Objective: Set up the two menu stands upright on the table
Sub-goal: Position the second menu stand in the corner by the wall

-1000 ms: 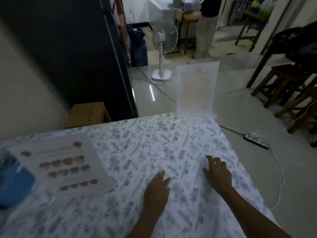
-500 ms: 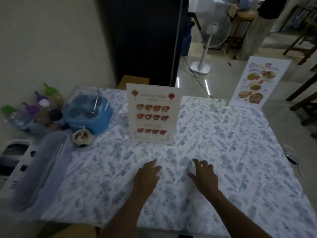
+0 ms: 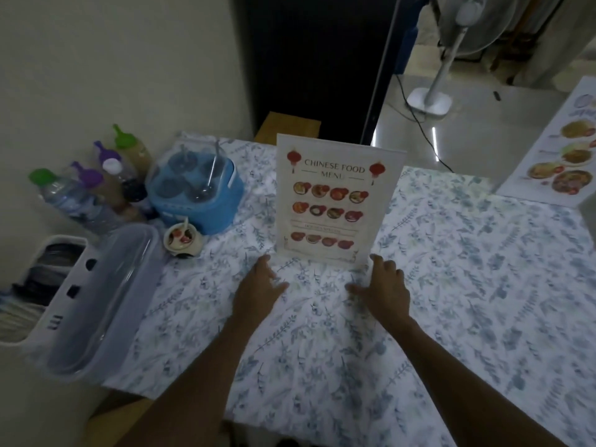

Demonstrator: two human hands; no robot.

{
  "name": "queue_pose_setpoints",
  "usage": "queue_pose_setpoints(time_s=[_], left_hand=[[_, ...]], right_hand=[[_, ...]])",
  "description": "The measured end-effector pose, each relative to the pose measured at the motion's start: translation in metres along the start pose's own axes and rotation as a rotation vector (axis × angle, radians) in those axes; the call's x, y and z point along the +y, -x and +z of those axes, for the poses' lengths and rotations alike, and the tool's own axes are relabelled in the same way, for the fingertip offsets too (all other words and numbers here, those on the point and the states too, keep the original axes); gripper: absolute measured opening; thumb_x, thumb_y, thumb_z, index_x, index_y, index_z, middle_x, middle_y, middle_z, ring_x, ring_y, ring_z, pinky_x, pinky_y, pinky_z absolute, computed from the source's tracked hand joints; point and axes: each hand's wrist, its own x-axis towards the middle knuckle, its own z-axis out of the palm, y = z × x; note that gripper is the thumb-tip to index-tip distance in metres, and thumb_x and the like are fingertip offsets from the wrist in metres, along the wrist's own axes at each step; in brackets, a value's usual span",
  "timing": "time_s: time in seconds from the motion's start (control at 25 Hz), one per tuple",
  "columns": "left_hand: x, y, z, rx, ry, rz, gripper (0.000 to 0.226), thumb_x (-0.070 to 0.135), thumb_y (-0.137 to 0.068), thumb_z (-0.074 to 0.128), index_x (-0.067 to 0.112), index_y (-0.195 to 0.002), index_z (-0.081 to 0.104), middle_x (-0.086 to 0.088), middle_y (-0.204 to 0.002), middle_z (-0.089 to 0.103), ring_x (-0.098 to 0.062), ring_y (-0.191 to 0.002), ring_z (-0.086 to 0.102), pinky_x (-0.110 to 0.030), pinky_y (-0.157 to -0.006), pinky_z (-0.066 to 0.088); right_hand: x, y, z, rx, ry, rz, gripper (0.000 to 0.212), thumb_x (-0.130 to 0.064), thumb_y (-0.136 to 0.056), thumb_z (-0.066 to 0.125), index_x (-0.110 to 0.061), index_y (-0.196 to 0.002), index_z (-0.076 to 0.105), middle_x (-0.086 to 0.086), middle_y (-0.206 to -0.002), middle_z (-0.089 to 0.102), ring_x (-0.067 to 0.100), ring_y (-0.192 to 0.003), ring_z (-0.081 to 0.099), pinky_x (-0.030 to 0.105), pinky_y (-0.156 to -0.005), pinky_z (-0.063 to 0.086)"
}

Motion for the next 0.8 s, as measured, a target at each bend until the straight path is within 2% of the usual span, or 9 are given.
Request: queue_pose_setpoints(time_s=[0.12,0.2,0.24,0.32,0.44,0.52,0.6,0.72,0.8], left_hand=[[0.022,-0.039,-0.008,0.018,0.184,-0.077,0.06,0.031,-0.077,0.083,0.024,-0.128,0.052,0.003,-0.097,0.063,-0.011,-0.081,0.064,-0.021,-0.064,0.051],[0.036,-0.058,-0.014,0.047,0.165,-0.024,0.043,0.04,-0.077,0.082,0.026,-0.112,0.06,0.006,-0.092,0.06,-0.007,-0.078,0.064,-0.017,-0.061,0.049],[0.04,-0.065,-0.016,0.057,0.122,0.004,0.037,0.049,-0.076,0.079,0.026,-0.101,0.063,0.007,-0.089,0.06,-0.007,-0.076,0.064,-0.018,-0.061,0.05],[0.044,-0.083,-0.019,0.059,0.082,0.035,0.041,0.067,-0.075,0.071,0.029,-0.088,0.066,0.009,-0.085,0.061,-0.004,-0.07,0.065,-0.024,-0.061,0.056],[0.052,-0.119,-0.026,0.067,0.064,0.084,0.046,0.073,-0.074,0.066,0.027,-0.076,0.063,0.011,-0.08,0.061,-0.002,-0.067,0.065,-0.028,-0.06,0.056],[0.059,-0.149,-0.033,0.049,0.051,0.108,0.048,0.077,-0.074,0.06,0.029,-0.081,0.064,0.01,-0.085,0.063,-0.004,-0.072,0.064,-0.025,-0.062,0.054],[0.064,-0.178,-0.037,0.007,0.051,0.095,0.048,0.074,-0.076,0.061,0.028,-0.091,0.066,0.009,-0.09,0.064,-0.004,-0.075,0.064,-0.018,-0.062,0.049],[0.049,-0.227,-0.037,-0.03,0.145,0.031,0.041,0.063,-0.079,0.067,0.024,-0.09,0.064,0.005,-0.09,0.064,-0.01,-0.077,0.066,-0.017,-0.06,0.045],[0.034,-0.255,-0.037,0.007,0.246,-0.024,0.036,0.055,-0.083,0.068,0.023,-0.1,0.064,0.001,-0.096,0.067,-0.016,-0.084,0.068,-0.02,-0.064,0.049]], right_hand=[[0.0,-0.029,-0.006,-0.006,-0.102,-0.035,0.061,-0.05,-0.078,0.075,-0.029,-0.13,0.049,0.007,-0.12,0.058,0.028,-0.103,0.059,0.048,-0.076,0.06],[0.001,-0.041,-0.015,-0.034,-0.2,-0.035,0.032,-0.043,-0.083,0.073,-0.025,-0.104,0.059,0.003,-0.114,0.061,0.019,-0.092,0.062,0.039,-0.073,0.059],[0.002,-0.045,-0.02,-0.063,-0.224,-0.033,0.022,-0.039,-0.084,0.073,-0.024,-0.091,0.058,0.003,-0.108,0.062,0.016,-0.085,0.062,0.034,-0.07,0.057],[0.004,-0.059,-0.027,-0.07,-0.236,-0.045,0.024,-0.035,-0.087,0.071,-0.027,-0.077,0.05,0.003,-0.097,0.064,0.013,-0.074,0.06,0.031,-0.065,0.054],[0.001,-0.091,-0.029,-0.065,-0.272,-0.055,0.018,-0.035,-0.087,0.071,-0.022,-0.083,0.06,0.001,-0.089,0.07,0.012,-0.07,0.064,0.04,-0.067,0.059],[-0.008,-0.112,-0.028,-0.038,-0.29,-0.086,0.027,-0.037,-0.086,0.072,-0.014,-0.099,0.067,-0.001,-0.098,0.071,0.013,-0.076,0.067,0.037,-0.066,0.06],[-0.015,-0.132,-0.021,-0.015,-0.267,-0.086,0.037,-0.047,-0.084,0.068,-0.02,-0.11,0.067,-0.006,-0.106,0.071,0.011,-0.083,0.069,0.034,-0.067,0.061],[-0.041,-0.168,-0.015,-0.018,-0.177,-0.057,0.031,-0.05,-0.083,0.068,-0.021,-0.096,0.067,-0.002,-0.093,0.072,0.013,-0.074,0.065,0.034,-0.063,0.058],[-0.07,-0.194,-0.019,-0.016,-0.182,-0.023,0.028,-0.046,-0.083,0.072,-0.021,-0.09,0.067,-0.002,-0.087,0.07,0.012,-0.07,0.064,0.035,-0.061,0.057]])
